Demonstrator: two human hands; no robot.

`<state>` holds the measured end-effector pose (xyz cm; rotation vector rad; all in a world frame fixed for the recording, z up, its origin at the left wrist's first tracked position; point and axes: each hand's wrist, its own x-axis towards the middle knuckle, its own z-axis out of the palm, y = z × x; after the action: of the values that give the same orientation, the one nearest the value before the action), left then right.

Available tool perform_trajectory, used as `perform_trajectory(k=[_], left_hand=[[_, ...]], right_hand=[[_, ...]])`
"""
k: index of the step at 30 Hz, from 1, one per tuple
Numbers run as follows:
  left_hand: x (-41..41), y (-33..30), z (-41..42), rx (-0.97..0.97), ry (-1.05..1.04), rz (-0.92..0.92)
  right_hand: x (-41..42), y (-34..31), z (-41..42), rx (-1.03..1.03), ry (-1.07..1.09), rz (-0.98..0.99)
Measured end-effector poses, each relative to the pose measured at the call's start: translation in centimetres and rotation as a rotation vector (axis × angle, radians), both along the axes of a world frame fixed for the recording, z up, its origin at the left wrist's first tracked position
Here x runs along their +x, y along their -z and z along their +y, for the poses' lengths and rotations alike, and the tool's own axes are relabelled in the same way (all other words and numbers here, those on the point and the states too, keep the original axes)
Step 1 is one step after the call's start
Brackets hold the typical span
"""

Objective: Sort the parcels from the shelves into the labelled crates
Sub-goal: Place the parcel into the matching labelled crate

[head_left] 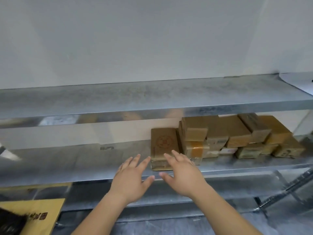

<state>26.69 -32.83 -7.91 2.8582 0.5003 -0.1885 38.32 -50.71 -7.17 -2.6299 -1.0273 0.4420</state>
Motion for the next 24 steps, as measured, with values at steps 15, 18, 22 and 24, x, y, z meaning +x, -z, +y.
perform_trajectory(k=[15,18,22,24], left_hand=[[10.3,6.6,3.1,-0.139,0.002,0.169],[10.6,8.3,3.6,-0.295,-0.04,0.095],[9.0,8.5,3.3,-0.364,-0.156,-0.125],[7.6,8.2,3.5,-0.3,-0.189,-0.126]], right_hand=[[6.1,6.4,4.8,-0.176,0.032,0.133],[6.0,6.5,5.5,-0.183,0.058,0.126],[4.9,6.8,5.9,-0.115,0.044,0.082],[4.0,6.7,5.8,-0.065,0.036,0.031]])
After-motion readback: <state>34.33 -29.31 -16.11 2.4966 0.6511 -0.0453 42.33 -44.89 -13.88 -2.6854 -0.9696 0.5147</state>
